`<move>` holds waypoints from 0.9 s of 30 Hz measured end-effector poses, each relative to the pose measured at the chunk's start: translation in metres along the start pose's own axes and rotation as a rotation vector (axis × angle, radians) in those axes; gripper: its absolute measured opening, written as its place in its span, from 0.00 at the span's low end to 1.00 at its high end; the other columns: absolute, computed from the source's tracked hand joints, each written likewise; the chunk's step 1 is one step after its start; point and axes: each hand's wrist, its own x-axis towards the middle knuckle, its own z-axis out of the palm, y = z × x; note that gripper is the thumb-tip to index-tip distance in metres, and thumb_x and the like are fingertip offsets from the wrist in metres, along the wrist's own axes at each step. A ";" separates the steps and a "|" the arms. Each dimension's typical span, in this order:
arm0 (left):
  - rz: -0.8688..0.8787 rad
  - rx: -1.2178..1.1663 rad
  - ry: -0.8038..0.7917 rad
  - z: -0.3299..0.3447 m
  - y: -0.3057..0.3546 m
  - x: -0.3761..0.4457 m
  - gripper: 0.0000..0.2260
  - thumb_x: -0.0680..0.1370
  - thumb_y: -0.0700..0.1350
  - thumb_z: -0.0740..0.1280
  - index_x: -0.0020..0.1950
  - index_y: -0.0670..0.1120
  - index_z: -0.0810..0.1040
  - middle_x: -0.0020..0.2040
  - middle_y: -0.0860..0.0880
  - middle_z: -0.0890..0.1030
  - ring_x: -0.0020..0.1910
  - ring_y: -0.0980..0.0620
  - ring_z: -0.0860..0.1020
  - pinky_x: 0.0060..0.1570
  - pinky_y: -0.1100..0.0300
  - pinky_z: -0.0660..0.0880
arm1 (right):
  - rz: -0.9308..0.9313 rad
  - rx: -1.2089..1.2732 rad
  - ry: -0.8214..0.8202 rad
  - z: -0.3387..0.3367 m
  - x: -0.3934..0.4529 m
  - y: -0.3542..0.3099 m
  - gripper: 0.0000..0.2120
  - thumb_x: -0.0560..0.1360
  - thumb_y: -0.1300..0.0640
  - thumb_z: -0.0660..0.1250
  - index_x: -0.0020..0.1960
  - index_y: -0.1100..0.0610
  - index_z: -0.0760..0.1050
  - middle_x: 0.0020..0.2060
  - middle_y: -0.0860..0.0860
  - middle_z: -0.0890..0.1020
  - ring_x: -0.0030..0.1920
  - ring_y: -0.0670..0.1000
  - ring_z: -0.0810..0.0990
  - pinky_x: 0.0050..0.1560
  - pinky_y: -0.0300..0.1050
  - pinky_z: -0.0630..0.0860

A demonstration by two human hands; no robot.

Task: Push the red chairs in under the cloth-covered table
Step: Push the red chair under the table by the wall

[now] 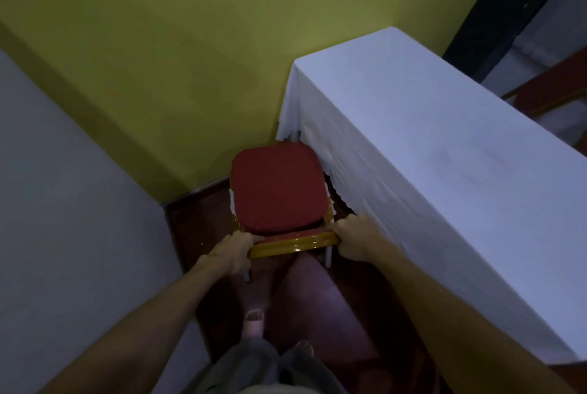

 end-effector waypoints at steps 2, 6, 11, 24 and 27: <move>0.019 0.027 -0.025 0.003 0.004 -0.005 0.31 0.70 0.36 0.63 0.71 0.57 0.66 0.65 0.42 0.75 0.65 0.41 0.73 0.61 0.53 0.71 | 0.011 0.000 -0.017 0.008 -0.010 -0.002 0.19 0.63 0.59 0.66 0.53 0.51 0.79 0.41 0.55 0.83 0.43 0.59 0.81 0.36 0.44 0.68; 0.043 0.019 -0.067 0.007 0.005 -0.002 0.31 0.68 0.39 0.65 0.67 0.62 0.69 0.62 0.44 0.77 0.61 0.40 0.76 0.56 0.54 0.74 | 0.023 0.026 0.043 0.027 -0.031 -0.004 0.17 0.64 0.50 0.57 0.46 0.54 0.78 0.40 0.56 0.83 0.42 0.60 0.81 0.36 0.45 0.67; 0.144 0.106 -0.072 -0.001 0.016 0.012 0.25 0.72 0.40 0.63 0.66 0.59 0.72 0.62 0.46 0.79 0.62 0.42 0.76 0.59 0.53 0.74 | 0.042 0.006 0.075 0.040 -0.054 -0.006 0.12 0.67 0.48 0.65 0.43 0.55 0.78 0.39 0.55 0.83 0.40 0.60 0.82 0.36 0.44 0.66; 0.284 0.319 0.192 -0.050 0.043 0.082 0.23 0.72 0.32 0.61 0.63 0.51 0.76 0.59 0.45 0.80 0.60 0.43 0.78 0.60 0.49 0.75 | 0.209 0.196 0.002 0.013 -0.044 0.012 0.34 0.71 0.47 0.64 0.75 0.38 0.57 0.62 0.52 0.79 0.61 0.60 0.76 0.51 0.50 0.73; 0.271 0.318 0.185 -0.075 0.032 0.115 0.27 0.71 0.30 0.60 0.63 0.53 0.76 0.60 0.44 0.81 0.60 0.41 0.78 0.60 0.49 0.76 | 0.244 0.203 0.015 0.003 -0.014 0.016 0.34 0.71 0.47 0.64 0.75 0.37 0.56 0.60 0.56 0.80 0.59 0.61 0.78 0.52 0.50 0.74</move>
